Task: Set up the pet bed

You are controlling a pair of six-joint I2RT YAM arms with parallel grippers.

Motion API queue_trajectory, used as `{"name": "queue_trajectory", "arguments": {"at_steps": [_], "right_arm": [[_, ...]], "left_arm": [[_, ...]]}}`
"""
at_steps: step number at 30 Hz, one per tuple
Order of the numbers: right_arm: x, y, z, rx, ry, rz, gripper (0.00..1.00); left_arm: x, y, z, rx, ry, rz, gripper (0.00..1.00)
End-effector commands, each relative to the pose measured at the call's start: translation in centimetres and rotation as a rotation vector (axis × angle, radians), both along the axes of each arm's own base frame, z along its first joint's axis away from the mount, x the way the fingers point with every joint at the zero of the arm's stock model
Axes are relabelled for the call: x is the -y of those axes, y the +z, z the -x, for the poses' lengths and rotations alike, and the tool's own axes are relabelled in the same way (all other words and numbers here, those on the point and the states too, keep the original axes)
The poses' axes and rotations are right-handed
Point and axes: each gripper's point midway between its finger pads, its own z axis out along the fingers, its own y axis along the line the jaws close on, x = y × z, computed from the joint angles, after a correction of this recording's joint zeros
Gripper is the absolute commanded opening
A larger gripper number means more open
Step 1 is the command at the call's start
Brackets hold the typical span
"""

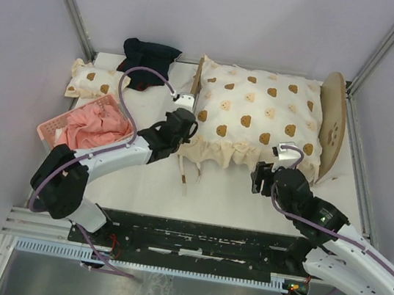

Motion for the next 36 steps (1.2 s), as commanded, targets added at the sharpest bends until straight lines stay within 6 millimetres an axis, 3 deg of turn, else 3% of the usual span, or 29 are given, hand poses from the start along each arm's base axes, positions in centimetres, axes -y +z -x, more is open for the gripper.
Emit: {"name": "queue_trajectory", "arguments": {"at_steps": [1, 6, 12, 16, 18, 20, 23, 25, 29, 31, 32, 36], "right_arm": [[-0.1, -0.2, 1.0, -0.033, 0.027, -0.028, 0.7], [0.6, -0.5, 2.3, -0.055, 0.028, -0.071, 0.7], [2.7, -0.2, 3.1, -0.054, -0.025, -0.063, 0.7], [3.4, -0.3, 3.0, -0.051, -0.053, -0.041, 0.7], [3.8, -0.4, 2.9, -0.05, -0.074, -0.02, 0.7], [4.5, -0.5, 2.7, -0.052, -0.109, 0.002, 0.7], [5.5, -1.0, 2.5, -0.06, -0.174, 0.037, 0.7], [6.1, -1.7, 2.4, -0.068, -0.213, 0.056, 0.7], [6.7, -2.0, 2.0, -0.06, -0.271, 0.068, 0.65], [6.9, -2.0, 1.5, -0.048, -0.297, 0.086, 0.64], [6.9, -2.1, 1.2, -0.041, -0.309, 0.101, 0.64], [5.9, -2.6, 0.1, -0.031, -0.305, 0.123, 0.67]], "left_arm": [[-1.7, 3.5, -1.3, 0.079, -0.123, -0.099, 0.03], [-2.6, 5.0, -1.6, 0.149, -0.271, -0.223, 0.03], [-7.6, 6.7, -3.6, 0.176, -0.226, -0.197, 0.03], [-8.9, 6.6, -3.9, 0.176, -0.272, -0.179, 0.05], [-8.9, 6.2, -4.0, 0.169, -0.297, -0.199, 0.14], [-8.9, 6.2, -4.0, 0.162, -0.292, -0.194, 0.34], [-9.5, 8.3, -3.9, 0.207, -0.183, -0.102, 0.56], [-10.2, 10.0, -3.3, 0.233, -0.121, -0.053, 0.6], [-13.7, 13.8, -1.6, 0.253, 0.145, 0.062, 0.66], [-12.9, 14.7, -0.3, 0.261, 0.126, 0.163, 0.66], [-11.5, 15.0, 0.5, 0.264, 0.061, 0.234, 0.65], [-8.2, 14.5, 3.4, 0.27, -0.081, 0.423, 0.63]]}}
